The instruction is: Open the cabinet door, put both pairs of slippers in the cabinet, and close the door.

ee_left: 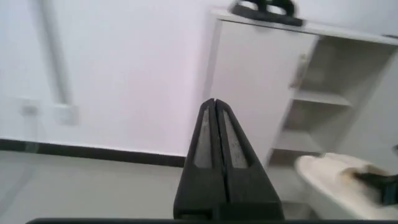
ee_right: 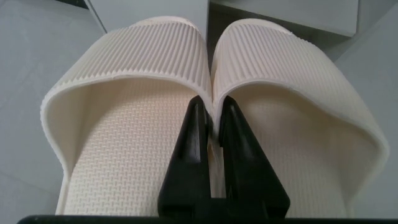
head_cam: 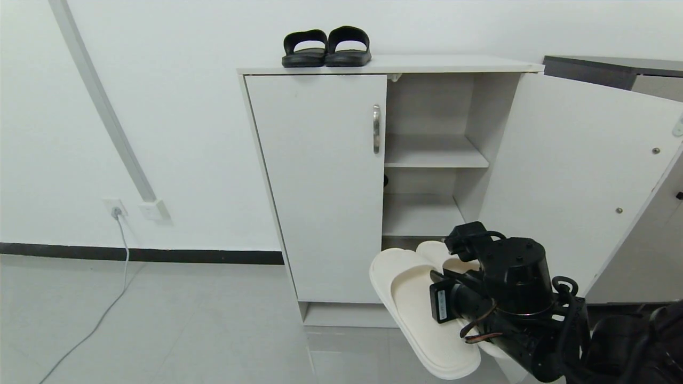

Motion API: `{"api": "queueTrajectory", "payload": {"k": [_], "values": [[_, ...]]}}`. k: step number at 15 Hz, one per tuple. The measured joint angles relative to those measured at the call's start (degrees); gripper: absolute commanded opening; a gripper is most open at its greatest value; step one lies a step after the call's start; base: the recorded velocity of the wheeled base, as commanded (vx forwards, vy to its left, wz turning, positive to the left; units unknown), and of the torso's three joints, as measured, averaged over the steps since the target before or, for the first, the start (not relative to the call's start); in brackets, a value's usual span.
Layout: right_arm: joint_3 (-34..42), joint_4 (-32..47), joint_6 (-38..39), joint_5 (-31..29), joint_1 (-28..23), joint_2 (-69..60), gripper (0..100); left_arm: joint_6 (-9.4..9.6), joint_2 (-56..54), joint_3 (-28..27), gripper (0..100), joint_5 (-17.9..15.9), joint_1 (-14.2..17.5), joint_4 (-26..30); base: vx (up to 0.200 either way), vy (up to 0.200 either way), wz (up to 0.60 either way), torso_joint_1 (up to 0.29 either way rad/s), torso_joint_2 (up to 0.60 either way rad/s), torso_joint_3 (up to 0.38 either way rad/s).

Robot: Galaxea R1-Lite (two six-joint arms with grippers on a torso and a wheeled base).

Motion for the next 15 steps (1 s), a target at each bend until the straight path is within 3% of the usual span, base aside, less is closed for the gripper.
{"api": "queueTrajectory", "payload": {"k": [2,4,6,9,10,11,13,15], "values": [[0.1,0.0,0.0,0.0,0.1,0.2,0,0.56,-10.5,8.7,0,1.0,3.7,4.8,0.000,0.000,0.00,0.000,0.00,0.000],[0.3,0.0,0.0,0.1,0.2,0.3,0,1.00,-17.8,17.3,0,2.0,6.3,6.0,0.000,0.000,0.00,0.000,0.00,0.000],[0.4,0.0,-0.1,0.1,0.2,0.4,0,1.76,-22.0,24.3,0,2.0,6.8,3.7,0.000,0.000,0.00,0.000,0.00,0.000],[0.5,0.0,-0.1,0.1,0.4,0.4,0,4.33,-25.7,33.6,0,-2.0,6.2,-2.8,0.000,0.000,0.00,0.000,0.00,0.000],[0.6,0.0,-0.1,0.1,0.5,0.5,0,5.01,-26.3,35.2,0,-6.5,6.1,-3.6,0.000,0.000,0.00,0.000,0.00,0.000],[0.6,0.0,-0.1,0.1,0.7,0.5,0,6.45,-26.7,35.9,0,-8.7,6.1,-3.9,0.000,0.000,0.00,0.000,0.00,0.000],[0.6,0.0,-0.1,0.1,1.1,0.6,0,7.96,-27.1,36.5,0,-10.4,6.0,-3.9,0.000,0.000,0.00,0.000,0.00,0.000],[0.6,-0.1,-0.2,0.0,1.3,0.9,0,6.56,-27.2,36.7,0,-10.1,5.9,-3.9,0.000,0.000,0.00,0.000,0.00,0.000]]}}
